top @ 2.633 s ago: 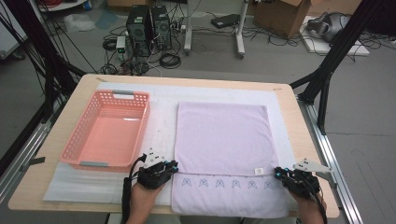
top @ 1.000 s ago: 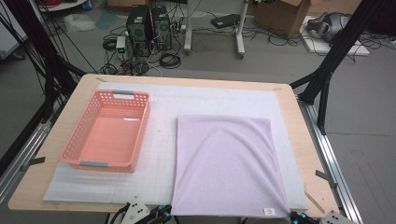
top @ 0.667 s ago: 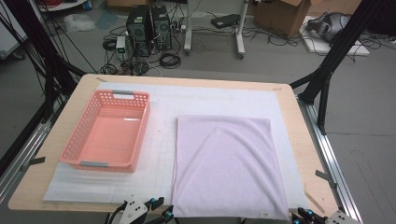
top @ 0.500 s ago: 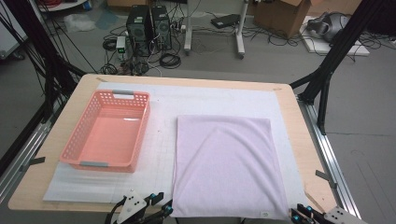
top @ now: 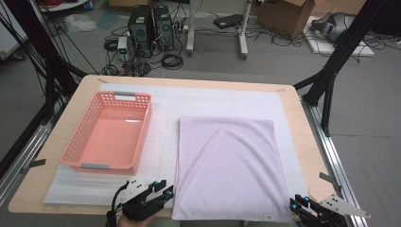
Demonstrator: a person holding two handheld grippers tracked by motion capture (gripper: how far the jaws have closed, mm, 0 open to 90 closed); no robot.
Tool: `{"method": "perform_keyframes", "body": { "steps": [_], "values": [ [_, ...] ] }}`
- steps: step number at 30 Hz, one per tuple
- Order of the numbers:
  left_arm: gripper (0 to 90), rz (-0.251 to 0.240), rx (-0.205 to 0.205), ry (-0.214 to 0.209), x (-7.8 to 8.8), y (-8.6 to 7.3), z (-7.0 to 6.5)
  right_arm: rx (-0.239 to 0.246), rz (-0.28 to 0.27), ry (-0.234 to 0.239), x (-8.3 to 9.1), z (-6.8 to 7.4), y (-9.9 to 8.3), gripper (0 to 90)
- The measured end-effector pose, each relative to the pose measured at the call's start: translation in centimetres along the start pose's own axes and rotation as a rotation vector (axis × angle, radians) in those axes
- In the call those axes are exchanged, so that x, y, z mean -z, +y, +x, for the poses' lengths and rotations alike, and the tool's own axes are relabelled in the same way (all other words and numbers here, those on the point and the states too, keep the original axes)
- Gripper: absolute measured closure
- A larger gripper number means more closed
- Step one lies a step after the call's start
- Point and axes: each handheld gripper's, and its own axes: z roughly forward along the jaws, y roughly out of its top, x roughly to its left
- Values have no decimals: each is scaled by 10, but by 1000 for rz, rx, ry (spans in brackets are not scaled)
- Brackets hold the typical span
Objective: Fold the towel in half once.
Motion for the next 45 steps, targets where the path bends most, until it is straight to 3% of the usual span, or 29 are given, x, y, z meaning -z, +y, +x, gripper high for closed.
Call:
{"method": "perform_keyframes", "body": {
  "steps": [6, 12, 16, 20, 24, 31, 33, 36, 37, 38, 40, 42, 45],
  "values": [
    [603, 4, -3, -13, -14, 8, 5, -4, 7, -22, -7, -9, 5, 684],
    [611, 12, 6, -19, -37, 23, 15, -21, 14, -43, -21, -30, 22, 750],
    [622, 21, 24, -23, -52, 33, 23, -18, 23, -44, -38, -41, 42, 782],
    [632, 38, 32, -35, -64, 44, 31, 1, 38, -44, -56, -43, 62, 788],
    [625, 49, 37, -27, -74, 55, 42, -15, 45, -42, -78, -48, 75, 791],
    [593, 79, 39, 17, -97, 63, 53, -55, 84, -21, -113, -59, 83, 715],
    [592, 82, 56, 34, -103, 61, 57, -42, 97, -27, -121, -59, 87, 754],
    [595, 141, 82, 81, -112, 60, 60, -21, 116, -27, -128, -60, 89, 840],
    [615, 159, 74, 91, -114, 62, 60, -17, 118, -24, -128, -60, 89, 849],
    [636, 176, 22, 109, -117, 63, 57, -9, 116, -23, -128, -60, 89, 854],
    [727, 187, -40, 151, -121, 64, 50, -5, 116, -20, -128, -61, 89, 861],
    [839, 194, -25, 157, -123, 67, 49, -2, 110, -36, -127, -62, 89, 865],
    [864, 195, -11, 193, -123, 69, 49, -5, 102, -84, -124, -66, 89, 870]
  ]
}}
